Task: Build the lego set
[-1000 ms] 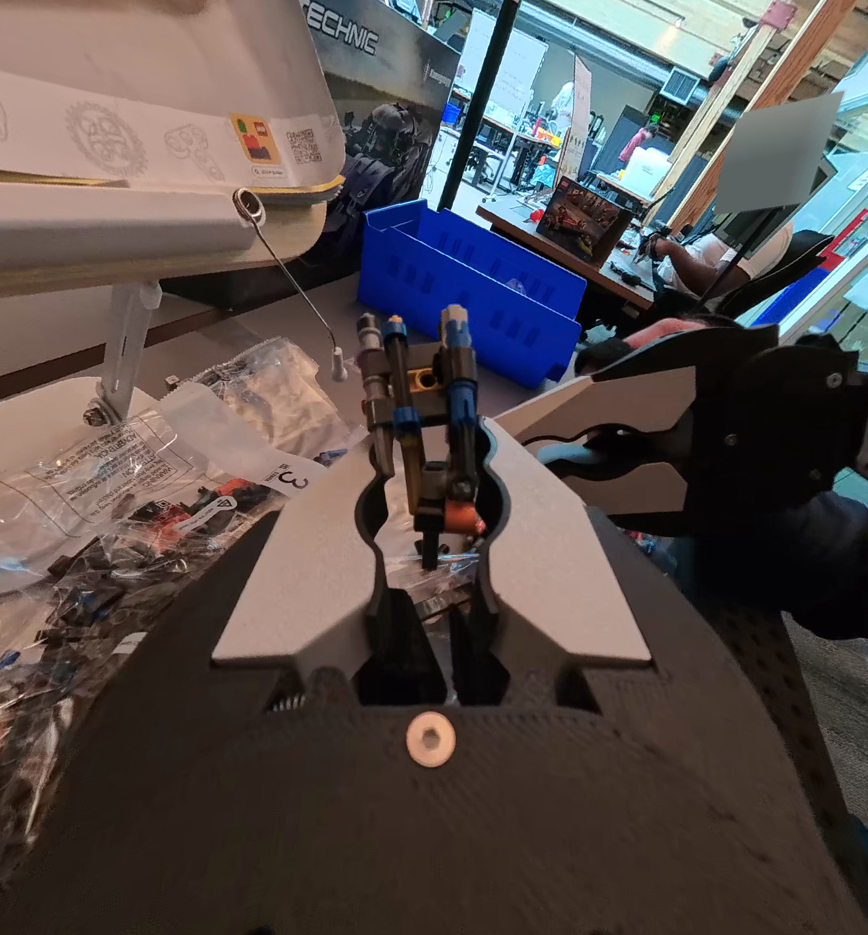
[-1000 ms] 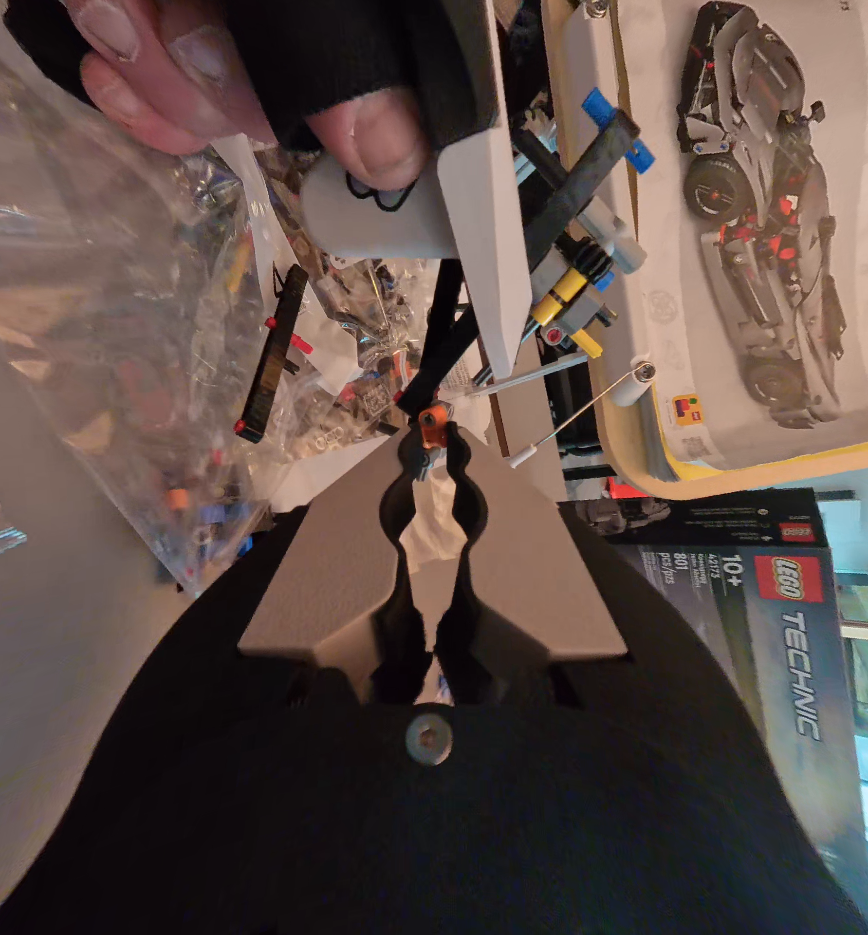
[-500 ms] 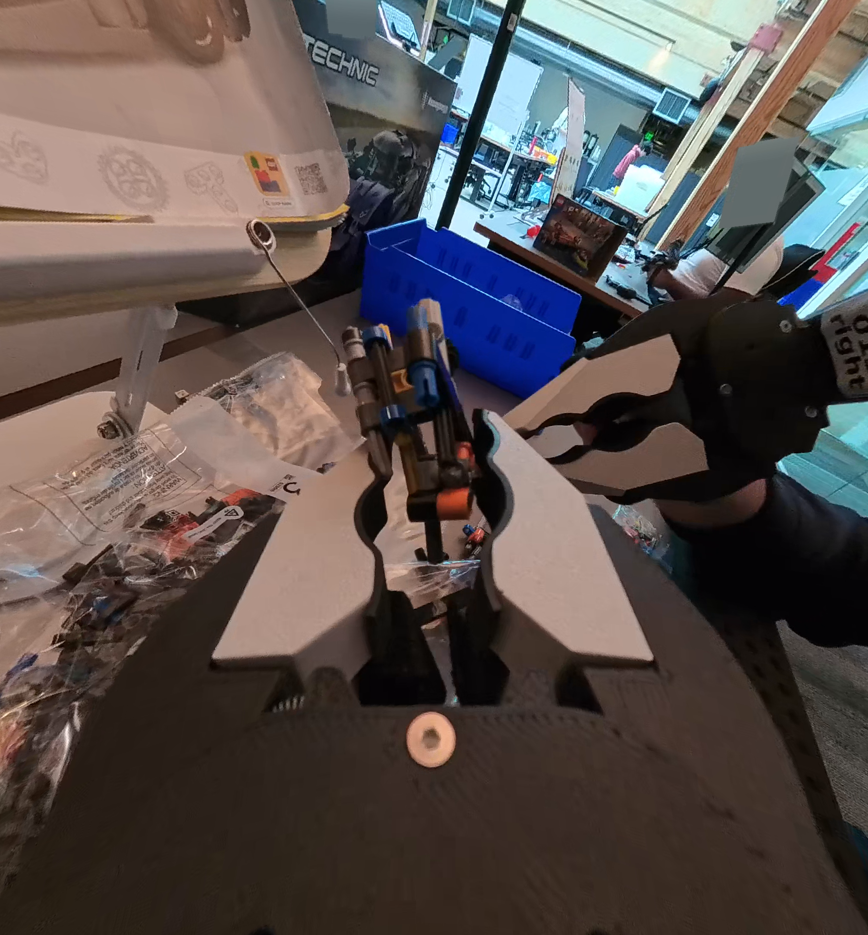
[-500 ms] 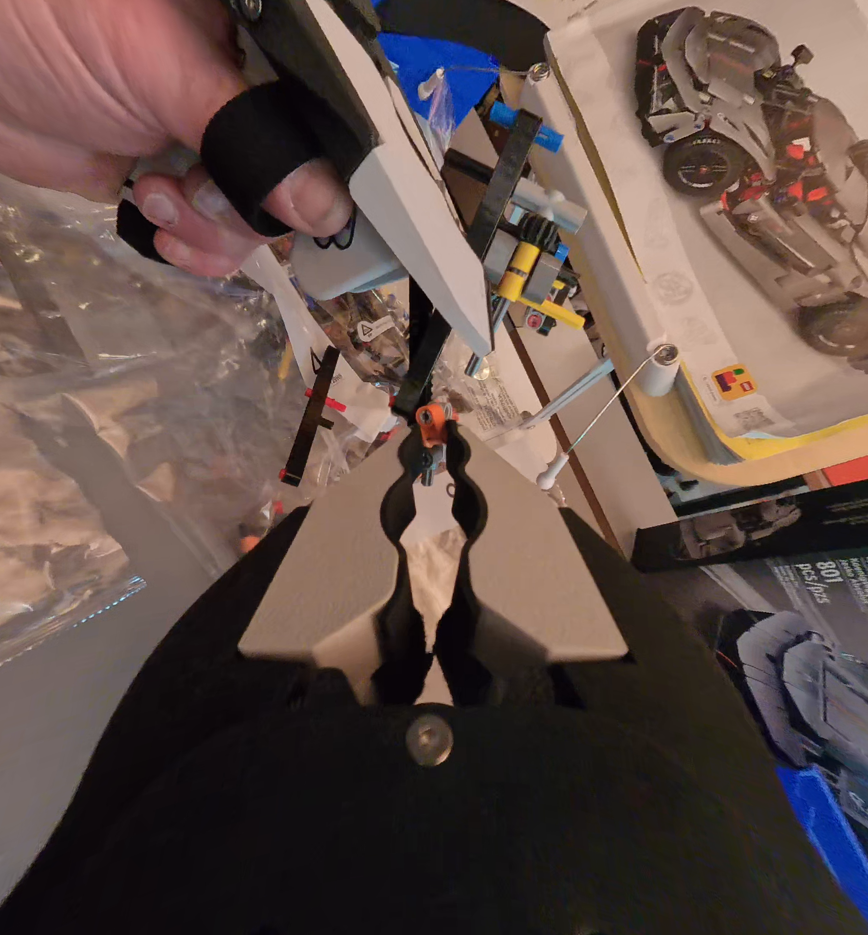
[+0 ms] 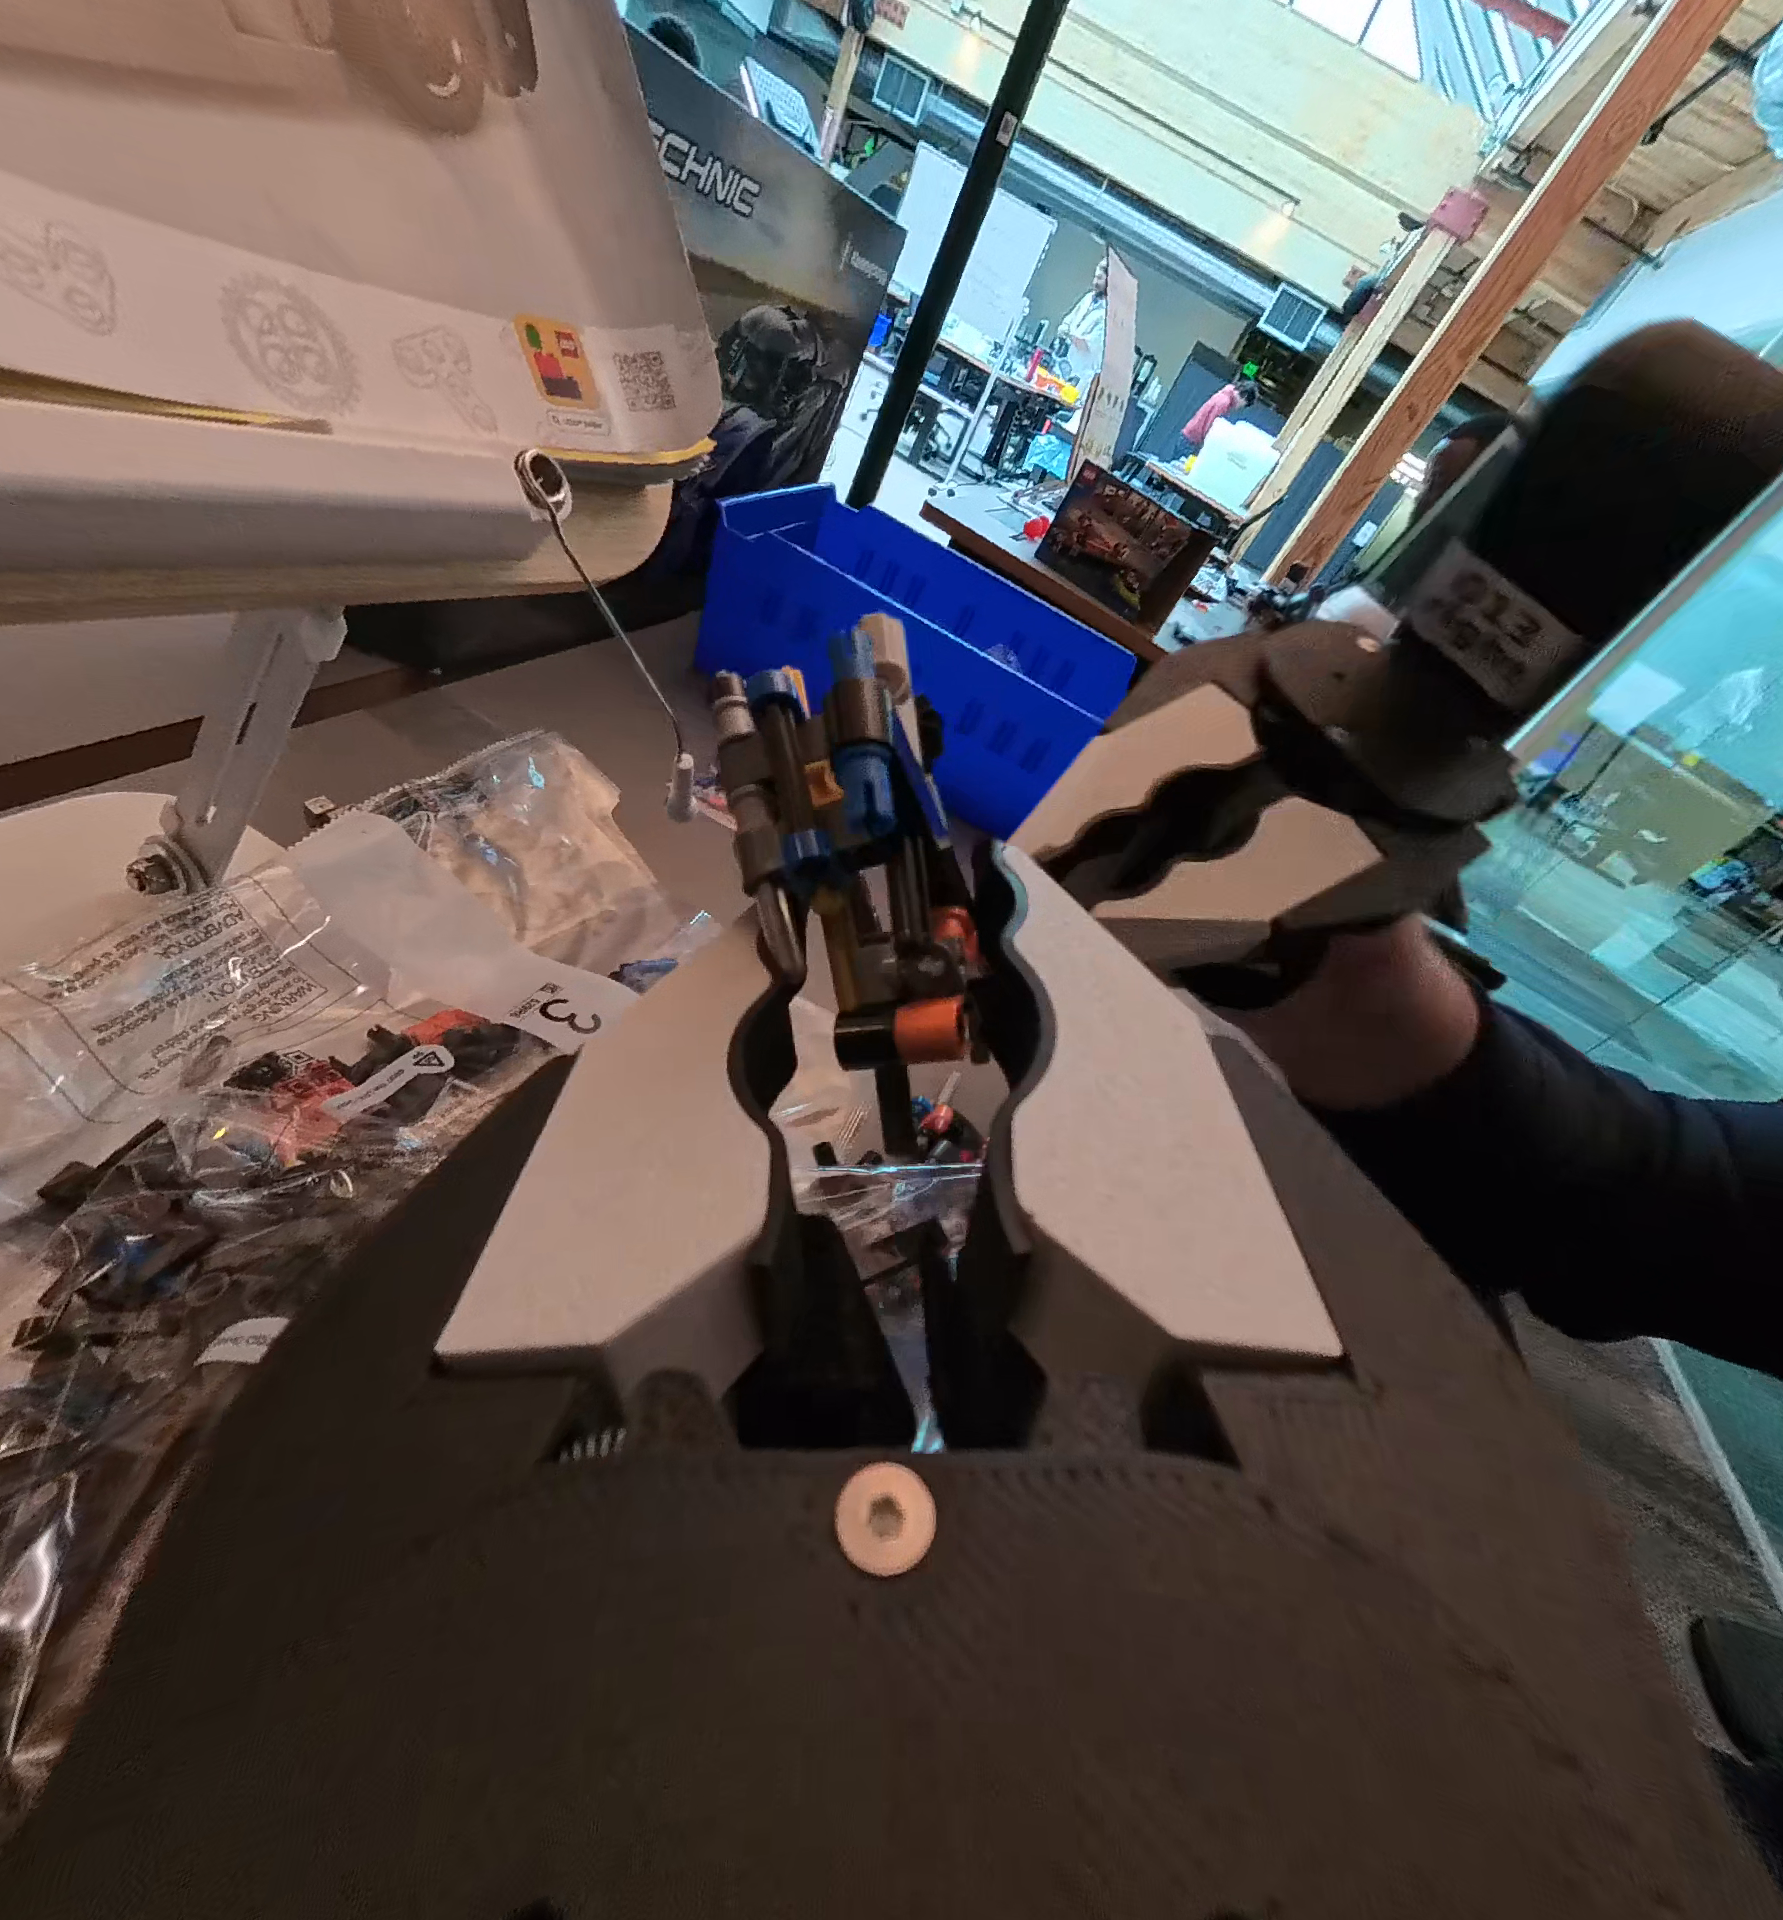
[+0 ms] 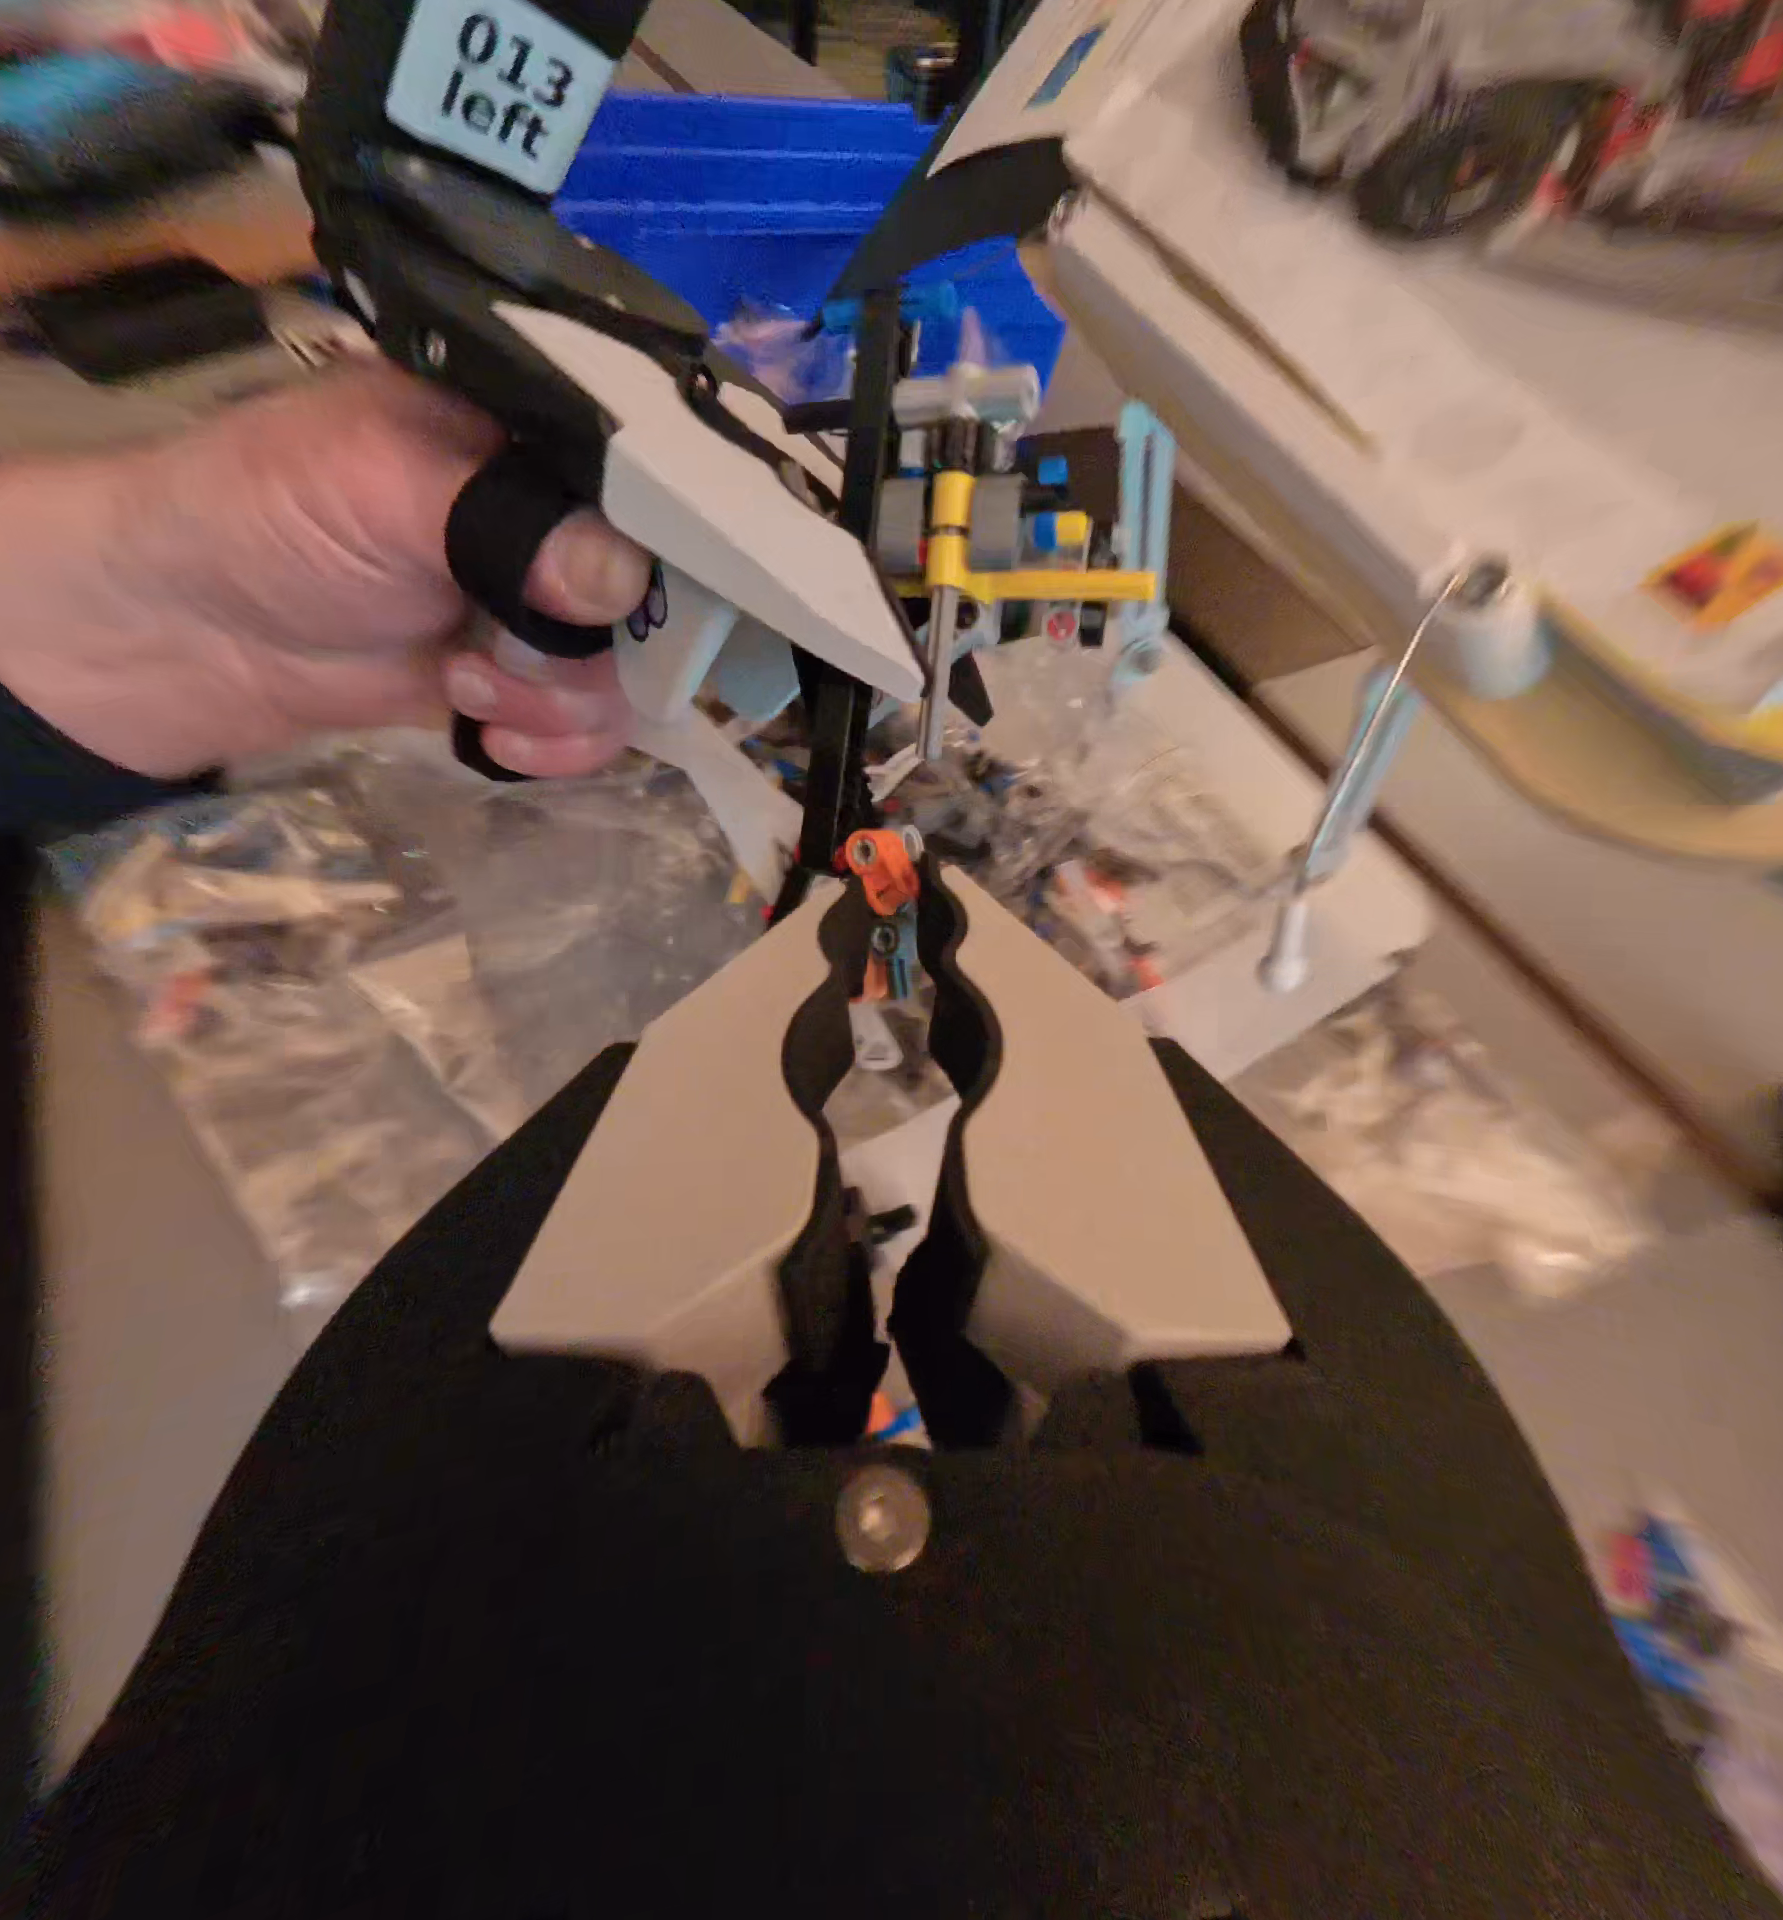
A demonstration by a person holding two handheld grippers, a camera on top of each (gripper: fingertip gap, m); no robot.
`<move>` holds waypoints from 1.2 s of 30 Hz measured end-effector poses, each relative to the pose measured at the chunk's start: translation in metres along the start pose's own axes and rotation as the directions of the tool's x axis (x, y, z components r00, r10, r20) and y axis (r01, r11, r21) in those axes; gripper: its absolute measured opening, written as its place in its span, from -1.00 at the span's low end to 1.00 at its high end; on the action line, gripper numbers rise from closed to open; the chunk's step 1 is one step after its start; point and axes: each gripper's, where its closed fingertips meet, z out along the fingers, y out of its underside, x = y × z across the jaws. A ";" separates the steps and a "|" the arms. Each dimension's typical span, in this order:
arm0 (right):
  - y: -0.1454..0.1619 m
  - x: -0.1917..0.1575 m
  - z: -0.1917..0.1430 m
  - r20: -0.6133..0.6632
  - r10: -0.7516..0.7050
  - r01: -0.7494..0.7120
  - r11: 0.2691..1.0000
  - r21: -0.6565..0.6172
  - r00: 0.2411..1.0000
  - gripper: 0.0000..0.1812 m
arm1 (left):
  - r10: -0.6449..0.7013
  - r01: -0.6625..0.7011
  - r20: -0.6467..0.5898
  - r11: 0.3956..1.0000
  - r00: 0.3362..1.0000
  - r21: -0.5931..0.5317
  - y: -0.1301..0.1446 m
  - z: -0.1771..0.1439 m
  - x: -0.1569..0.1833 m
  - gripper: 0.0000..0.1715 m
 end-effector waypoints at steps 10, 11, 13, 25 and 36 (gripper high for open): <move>-0.003 0.016 -0.022 0.257 0.292 -0.330 0.937 0.115 0.921 -1.00 | 0.131 -0.135 0.044 0.987 0.990 0.090 -0.027 -0.034 -0.009 -0.68; -0.003 0.010 -0.017 0.259 0.254 -0.290 0.950 0.112 0.932 -1.00 | 0.199 -0.201 0.065 0.979 0.978 0.031 -0.021 -0.028 -0.005 -0.68; -0.005 0.001 -0.013 0.220 0.133 -0.163 0.979 0.125 0.966 -1.00 | 0.193 -0.193 0.004 0.981 0.981 0.027 -0.012 -0.018 0.004 -0.68; 0.003 -0.004 0.004 -0.156 -0.429 0.422 0.904 -0.076 0.890 -0.92 | 0.172 -0.174 -0.065 0.985 0.983 -0.015 0.003 0.003 0.020 -0.67; 0.007 -0.007 0.002 -0.124 -0.380 0.364 0.921 -0.136 0.916 -0.94 | 0.145 -0.146 -0.036 0.989 0.989 -0.017 0.004 0.004 0.013 -0.65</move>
